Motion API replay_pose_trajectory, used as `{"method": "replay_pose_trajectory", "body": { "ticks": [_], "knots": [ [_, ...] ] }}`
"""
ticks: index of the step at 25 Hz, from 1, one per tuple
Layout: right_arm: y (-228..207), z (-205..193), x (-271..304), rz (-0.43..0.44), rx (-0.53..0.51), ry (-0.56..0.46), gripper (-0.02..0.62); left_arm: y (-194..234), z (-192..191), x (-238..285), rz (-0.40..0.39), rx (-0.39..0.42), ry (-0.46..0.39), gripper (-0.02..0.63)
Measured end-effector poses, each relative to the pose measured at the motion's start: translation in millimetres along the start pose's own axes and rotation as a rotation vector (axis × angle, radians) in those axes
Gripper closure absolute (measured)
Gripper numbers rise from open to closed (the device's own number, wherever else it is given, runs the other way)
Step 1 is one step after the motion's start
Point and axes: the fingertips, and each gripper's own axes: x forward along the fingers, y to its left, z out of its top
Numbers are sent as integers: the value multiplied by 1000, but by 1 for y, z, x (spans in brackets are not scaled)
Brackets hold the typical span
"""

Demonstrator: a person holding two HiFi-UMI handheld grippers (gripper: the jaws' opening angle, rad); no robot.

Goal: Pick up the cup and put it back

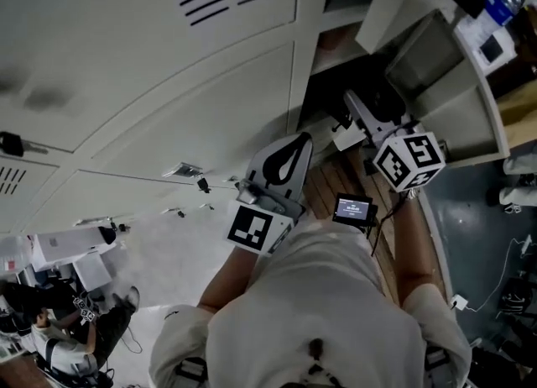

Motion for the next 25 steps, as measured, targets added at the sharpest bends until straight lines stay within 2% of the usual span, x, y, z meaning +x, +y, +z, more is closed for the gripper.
{"method": "replay_pose_trajectory", "body": {
  "ticks": [7, 11, 18, 25],
  "knots": [
    [-35, 12, 76, -29, -35, 35, 244, 4, 8, 6, -31, -17, -14, 598],
    [-36, 9, 103, -11, -38, 49, 222, 2, 7, 2, -46, -21, -2, 598],
    [-38, 20, 134, 1, -22, 30, 221, 12, 12, -4, -29, -4, -20, 598],
    [-41, 19, 139, 2, -24, 54, 223, 20, 8, -5, -18, -27, -15, 598]
  ]
}}
